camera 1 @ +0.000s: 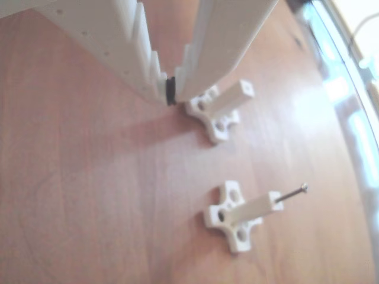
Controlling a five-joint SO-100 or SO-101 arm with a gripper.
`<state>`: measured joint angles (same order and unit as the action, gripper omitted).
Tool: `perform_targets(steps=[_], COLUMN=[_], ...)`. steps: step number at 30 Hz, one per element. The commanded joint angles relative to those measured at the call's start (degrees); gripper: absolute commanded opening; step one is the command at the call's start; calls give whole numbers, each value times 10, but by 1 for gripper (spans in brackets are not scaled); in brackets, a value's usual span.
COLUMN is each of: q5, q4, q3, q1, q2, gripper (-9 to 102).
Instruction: Grab the screw and set it in the hole.
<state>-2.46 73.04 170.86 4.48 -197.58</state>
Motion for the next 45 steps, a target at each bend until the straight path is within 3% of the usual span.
perform_targets(steps=[1,45], q5=[2,-23], q4=[26,26], q3=[10,9], q1=[-8,-38], q2=[-11,-10], gripper=[-4,-4])
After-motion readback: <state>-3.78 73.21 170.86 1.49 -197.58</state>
